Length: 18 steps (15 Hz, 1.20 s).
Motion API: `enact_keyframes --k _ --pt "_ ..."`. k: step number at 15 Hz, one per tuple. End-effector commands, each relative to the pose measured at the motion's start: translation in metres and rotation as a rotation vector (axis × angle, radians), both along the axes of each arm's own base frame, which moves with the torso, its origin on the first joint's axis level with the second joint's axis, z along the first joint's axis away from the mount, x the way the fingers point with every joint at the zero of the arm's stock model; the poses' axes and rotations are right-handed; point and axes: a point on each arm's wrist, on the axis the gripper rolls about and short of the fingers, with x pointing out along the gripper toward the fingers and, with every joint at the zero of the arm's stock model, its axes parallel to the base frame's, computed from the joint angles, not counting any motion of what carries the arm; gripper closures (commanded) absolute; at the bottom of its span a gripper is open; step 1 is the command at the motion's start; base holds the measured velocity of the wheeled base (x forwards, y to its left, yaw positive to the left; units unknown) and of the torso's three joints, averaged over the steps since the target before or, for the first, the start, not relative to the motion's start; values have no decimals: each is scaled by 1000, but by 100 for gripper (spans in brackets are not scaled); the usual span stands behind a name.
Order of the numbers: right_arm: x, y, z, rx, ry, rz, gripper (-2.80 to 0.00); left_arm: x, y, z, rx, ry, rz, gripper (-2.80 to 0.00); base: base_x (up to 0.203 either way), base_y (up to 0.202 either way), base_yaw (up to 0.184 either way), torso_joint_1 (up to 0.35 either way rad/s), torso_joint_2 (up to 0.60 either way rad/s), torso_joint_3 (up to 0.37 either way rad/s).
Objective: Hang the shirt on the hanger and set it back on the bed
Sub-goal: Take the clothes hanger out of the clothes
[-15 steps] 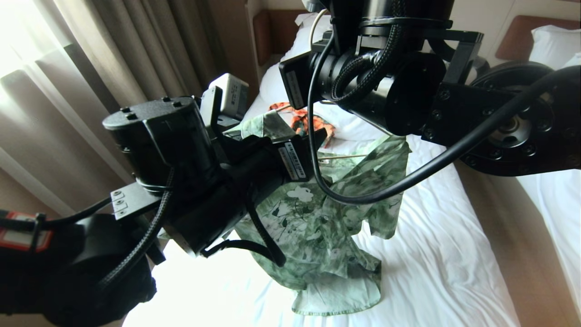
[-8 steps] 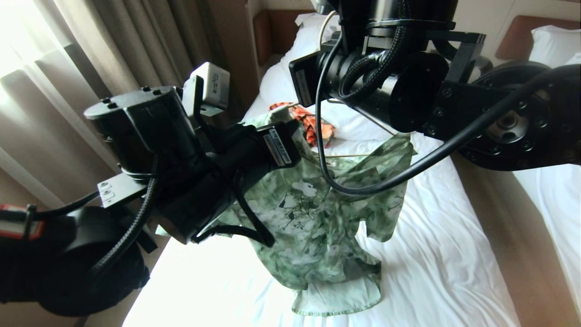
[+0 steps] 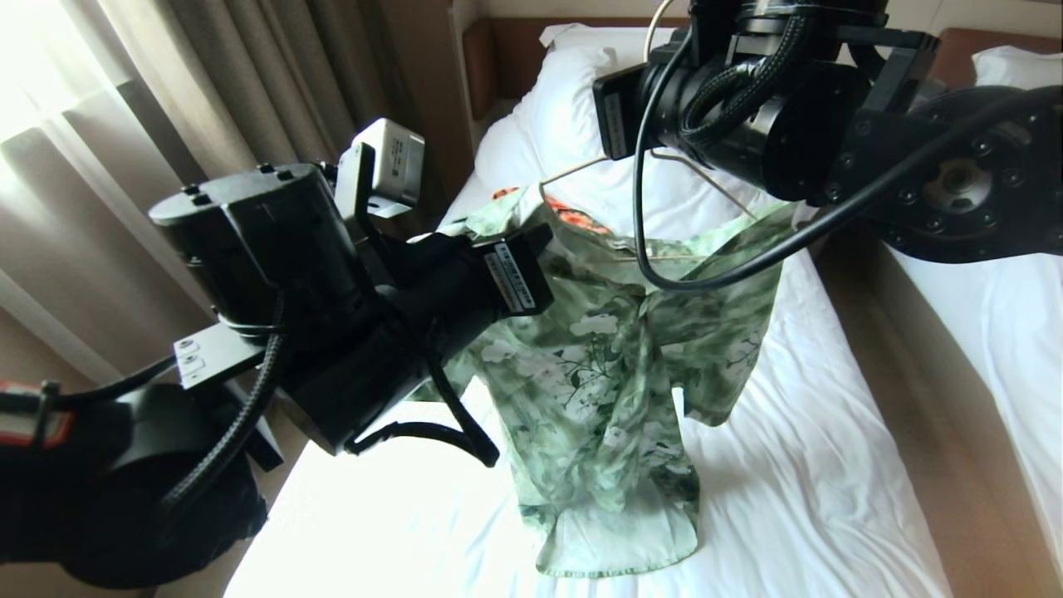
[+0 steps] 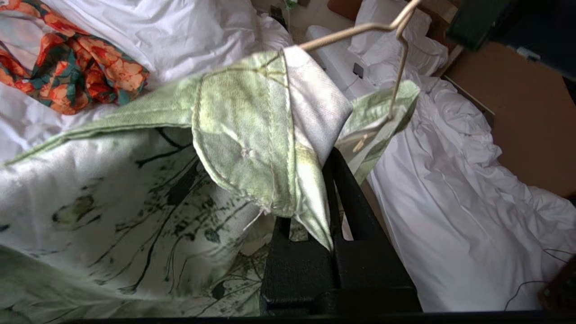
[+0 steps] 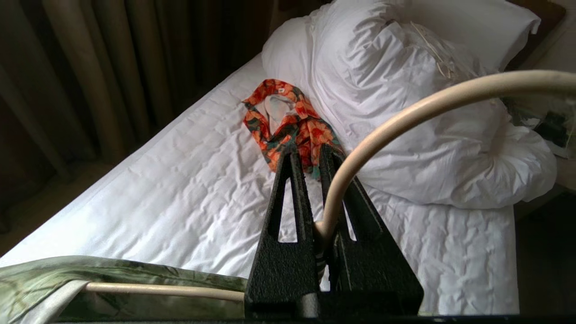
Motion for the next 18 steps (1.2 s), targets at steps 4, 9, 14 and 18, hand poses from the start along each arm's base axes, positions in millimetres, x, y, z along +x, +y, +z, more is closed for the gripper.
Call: enact_keyframes --k 4,9,14,18 --pt "4 -6 6 -10 -24 -22 0 -14 -21 -19 43 42 -76 0 0 0 0 0 0 0" --pt "3 -6 6 -17 -27 -25 0 -17 -26 -26 72 62 -91 0 0 0 0 0 0 0" --pt "5 -9 7 -22 -29 -35 0 -18 -25 -26 93 77 -93 0 0 0 0 0 0 0" --pt "5 -9 6 -25 -29 -35 0 -19 -20 -22 100 55 -84 -280 0 0 0 0 0 0"
